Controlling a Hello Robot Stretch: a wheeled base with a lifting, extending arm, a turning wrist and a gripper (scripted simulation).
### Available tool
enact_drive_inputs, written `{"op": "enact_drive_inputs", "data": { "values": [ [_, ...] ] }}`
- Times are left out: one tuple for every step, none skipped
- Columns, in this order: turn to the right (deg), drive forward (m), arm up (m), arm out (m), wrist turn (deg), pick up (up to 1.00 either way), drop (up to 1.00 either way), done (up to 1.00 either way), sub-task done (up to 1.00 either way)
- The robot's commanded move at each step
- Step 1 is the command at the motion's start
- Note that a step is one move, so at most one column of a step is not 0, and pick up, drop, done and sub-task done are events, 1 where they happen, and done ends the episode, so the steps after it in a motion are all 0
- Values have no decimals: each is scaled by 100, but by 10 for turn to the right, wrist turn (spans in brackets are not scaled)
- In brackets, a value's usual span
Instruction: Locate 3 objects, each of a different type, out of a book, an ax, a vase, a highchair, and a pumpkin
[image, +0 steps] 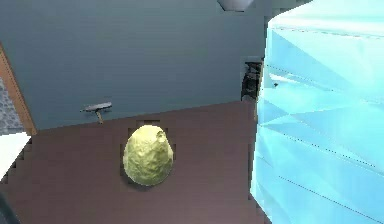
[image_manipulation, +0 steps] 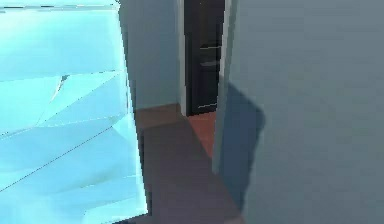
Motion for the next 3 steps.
{"op": "enact_drive_inputs", "data": {
  "values": [
    [30,0,0,0,0,0,0,0,0],
    [0,100,0,0,0,0,0,0,0],
    [30,0,0,0,0,0,0,0,0]
  ]
}}
